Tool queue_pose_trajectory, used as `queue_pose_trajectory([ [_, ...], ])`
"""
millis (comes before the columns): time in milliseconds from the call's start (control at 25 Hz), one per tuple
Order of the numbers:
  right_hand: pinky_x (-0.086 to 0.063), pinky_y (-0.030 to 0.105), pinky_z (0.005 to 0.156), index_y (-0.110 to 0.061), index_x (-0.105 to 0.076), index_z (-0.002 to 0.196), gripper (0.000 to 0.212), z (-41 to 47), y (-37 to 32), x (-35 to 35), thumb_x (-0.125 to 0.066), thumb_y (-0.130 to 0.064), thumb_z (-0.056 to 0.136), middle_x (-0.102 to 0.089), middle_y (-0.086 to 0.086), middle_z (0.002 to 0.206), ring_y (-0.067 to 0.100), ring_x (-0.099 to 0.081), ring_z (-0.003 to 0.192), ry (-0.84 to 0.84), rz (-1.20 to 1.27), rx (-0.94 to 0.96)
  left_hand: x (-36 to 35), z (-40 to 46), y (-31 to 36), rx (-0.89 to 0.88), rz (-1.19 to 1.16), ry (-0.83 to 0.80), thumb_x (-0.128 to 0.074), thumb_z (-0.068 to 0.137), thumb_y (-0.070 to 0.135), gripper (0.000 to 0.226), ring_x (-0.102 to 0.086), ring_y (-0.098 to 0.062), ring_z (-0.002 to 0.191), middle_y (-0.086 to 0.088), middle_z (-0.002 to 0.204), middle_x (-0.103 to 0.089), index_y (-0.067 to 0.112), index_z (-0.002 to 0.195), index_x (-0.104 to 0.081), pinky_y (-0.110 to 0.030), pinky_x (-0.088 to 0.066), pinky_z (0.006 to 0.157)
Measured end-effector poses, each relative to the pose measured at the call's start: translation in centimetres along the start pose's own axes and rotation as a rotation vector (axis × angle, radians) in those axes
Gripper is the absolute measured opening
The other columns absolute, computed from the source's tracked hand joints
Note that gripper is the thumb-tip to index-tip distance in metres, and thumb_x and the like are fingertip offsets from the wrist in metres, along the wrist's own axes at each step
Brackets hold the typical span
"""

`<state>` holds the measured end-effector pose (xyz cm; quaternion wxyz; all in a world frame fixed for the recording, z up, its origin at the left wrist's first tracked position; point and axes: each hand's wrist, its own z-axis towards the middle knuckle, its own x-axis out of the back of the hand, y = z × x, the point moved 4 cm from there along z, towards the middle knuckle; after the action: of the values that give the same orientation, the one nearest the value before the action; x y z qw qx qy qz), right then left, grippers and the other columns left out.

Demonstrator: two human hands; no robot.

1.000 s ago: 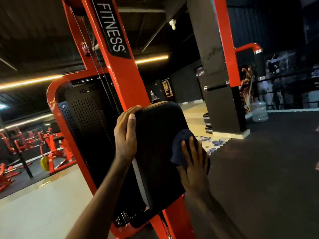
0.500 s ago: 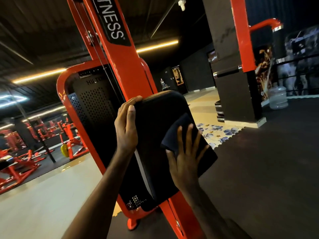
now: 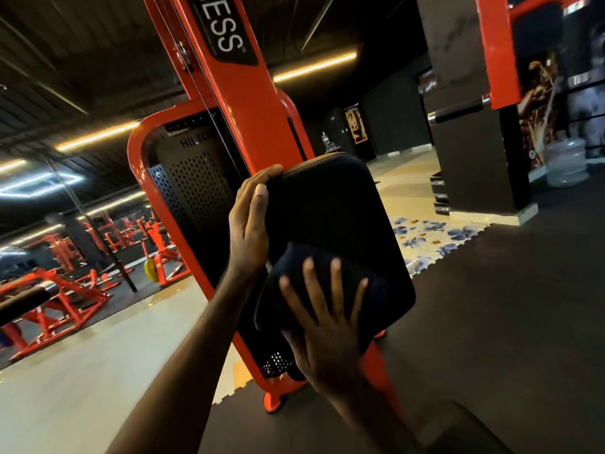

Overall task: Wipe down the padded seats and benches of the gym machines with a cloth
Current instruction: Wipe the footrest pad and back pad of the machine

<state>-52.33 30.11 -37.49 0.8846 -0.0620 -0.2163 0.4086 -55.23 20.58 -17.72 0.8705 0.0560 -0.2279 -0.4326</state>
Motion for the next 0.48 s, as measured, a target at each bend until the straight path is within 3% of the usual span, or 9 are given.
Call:
queue_pose_trajectory([
  [120, -0.020, 0.084, 0.111, -0.039, -0.020, 0.167, 0.066, -3.3, 0.5, 0.2, -0.039, -0.059, 0.106, -0.011, 0.004, 0.176, 0.043, -0.008, 0.161, -0.038, -0.003, 0.040, 0.1, -0.2, -0.1, 0.023, -0.014, -0.039, -0.036, 0.113, 0.022, 0.040, -0.054, -0.029, 0.135, -0.006, 0.141, -0.062, 0.009, 0.141, -0.062, -0.065, -0.041, 0.112],
  [280, -0.002, 0.080, 0.118, -0.034, -0.010, 0.168, 0.066, 4.5, -3.2, 1.6, -0.024, -0.058, 0.108, 0.000, 0.005, 0.177, 0.045, 0.003, 0.161, -0.004, 0.020, -0.169, 0.7, 0.3, -0.1, 0.012, -0.022, -0.120, -0.035, 0.113, 0.018, 0.041, -0.051, -0.031, 0.140, -0.009, 0.145, -0.060, 0.005, 0.144, -0.059, -0.064, -0.038, 0.116],
  [480, -0.025, 0.083, 0.109, -0.035, -0.022, 0.167, 0.076, -4.4, 0.3, 0.0, -0.058, -0.046, 0.100, -0.015, -0.001, 0.176, 0.039, -0.010, 0.162, -0.015, -0.016, 0.176, 1.0, 0.3, 0.3, 0.073, -0.071, -0.190, -0.035, 0.114, 0.018, 0.041, -0.051, -0.029, 0.142, -0.009, 0.148, -0.058, 0.007, 0.146, -0.057, -0.063, -0.038, 0.118],
])
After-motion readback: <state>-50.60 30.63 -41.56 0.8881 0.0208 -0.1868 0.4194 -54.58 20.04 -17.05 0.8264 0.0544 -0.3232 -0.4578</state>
